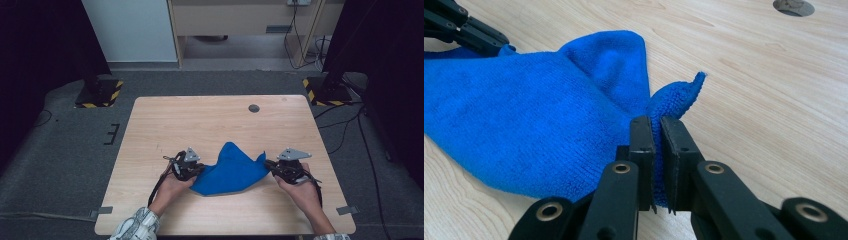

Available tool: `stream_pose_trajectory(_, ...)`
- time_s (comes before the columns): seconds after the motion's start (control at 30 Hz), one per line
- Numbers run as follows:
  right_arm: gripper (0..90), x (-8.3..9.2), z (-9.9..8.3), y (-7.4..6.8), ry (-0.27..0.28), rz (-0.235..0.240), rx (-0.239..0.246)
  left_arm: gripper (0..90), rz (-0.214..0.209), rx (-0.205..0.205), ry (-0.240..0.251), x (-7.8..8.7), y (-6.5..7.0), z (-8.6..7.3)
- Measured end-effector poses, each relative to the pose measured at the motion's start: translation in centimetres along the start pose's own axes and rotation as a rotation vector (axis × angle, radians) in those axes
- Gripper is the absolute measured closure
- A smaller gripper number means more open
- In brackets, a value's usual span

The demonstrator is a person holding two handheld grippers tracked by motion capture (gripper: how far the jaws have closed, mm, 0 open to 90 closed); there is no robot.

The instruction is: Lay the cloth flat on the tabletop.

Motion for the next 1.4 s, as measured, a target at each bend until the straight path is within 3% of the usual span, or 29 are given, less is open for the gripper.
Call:
stream_pose_trajectory(0.07,84.7,0.1,0.2,0.0,0.006,0.0,0.006,87.4,0.018,-0.007,0.022,0.3,-0.1,0.3)
stream_pose_trajectory(0.23,85.6,0.3,0.7,-0.1,0.036,-0.01,0.007,88.1,0.05,0.047,0.146,2.4,-1.2,1.7)
stream_pose_trajectory(0.4,86.2,0.7,1.4,-0.1,0.067,-0.016,0.013,88.4,0.036,0.097,0.209,3.5,-1.6,2.3)
stream_pose_trajectory(0.57,86.6,1.2,2.3,-0.2,0.104,-0.022,0.018,88.6,0.03,0.081,0.253,4.4,-1.2,3.4)
stream_pose_trajectory(0.97,87.4,3.9,5.3,0.2,0.185,-0.052,0.015,88.8,0.019,0.092,0.374,8.3,-1.4,6.6)
stream_pose_trajectory(1.4,87.7,5.9,8.5,-0.1,0.226,-0.073,0.047,88.9,0.033,0.036,0.398,10.5,-0.7,9.8)
Point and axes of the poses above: each handheld gripper's, and its own axes: x roughly backward along the jaws, z roughly out of its top, y roughly to its right, the point moved 5 cm from there along -x, roughly forward along the jaws, and after that the axes turned 6 degrees about x, right-handed, at the moved point
